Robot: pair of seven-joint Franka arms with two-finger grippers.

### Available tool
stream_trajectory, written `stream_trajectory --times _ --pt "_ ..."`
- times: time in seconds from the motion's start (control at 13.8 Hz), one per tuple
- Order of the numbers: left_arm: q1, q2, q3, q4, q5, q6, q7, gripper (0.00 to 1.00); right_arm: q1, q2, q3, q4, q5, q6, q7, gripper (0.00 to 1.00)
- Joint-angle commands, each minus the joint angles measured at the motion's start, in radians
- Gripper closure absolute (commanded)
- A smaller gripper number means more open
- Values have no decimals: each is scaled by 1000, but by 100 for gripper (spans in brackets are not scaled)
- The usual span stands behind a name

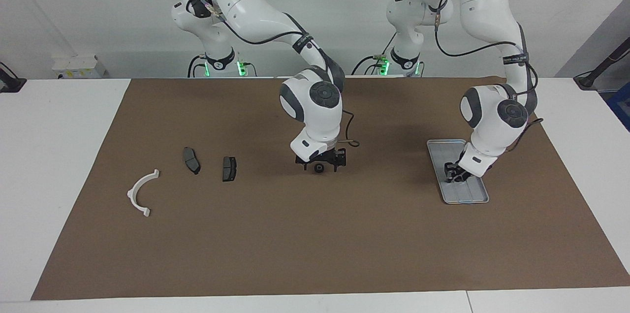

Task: Place bearing gear from tray to pile

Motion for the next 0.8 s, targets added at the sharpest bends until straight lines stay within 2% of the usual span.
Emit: stream_trajectory --times 0.0,0.44,0.58,0.65,0.73 --pt "8 -37 -4 -45 22 26 4 50 -16 -33 7 -73 1 34 12 1" --pt "14 -37 -4 -55 22 31 6 66 -7 -47 9 -102 27 39 23 1" --pt "14 -38 -4 -66 20 40 6 82 -4 -48 9 -111 27 42 30 1" --pt "14 -38 -4 -66 22 41 2 94 -1 -51 9 -117 38 63 43 1" --pt "12 -37 -4 -61 20 35 -1 100 -1 -54 7 -134 41 88 55 1"
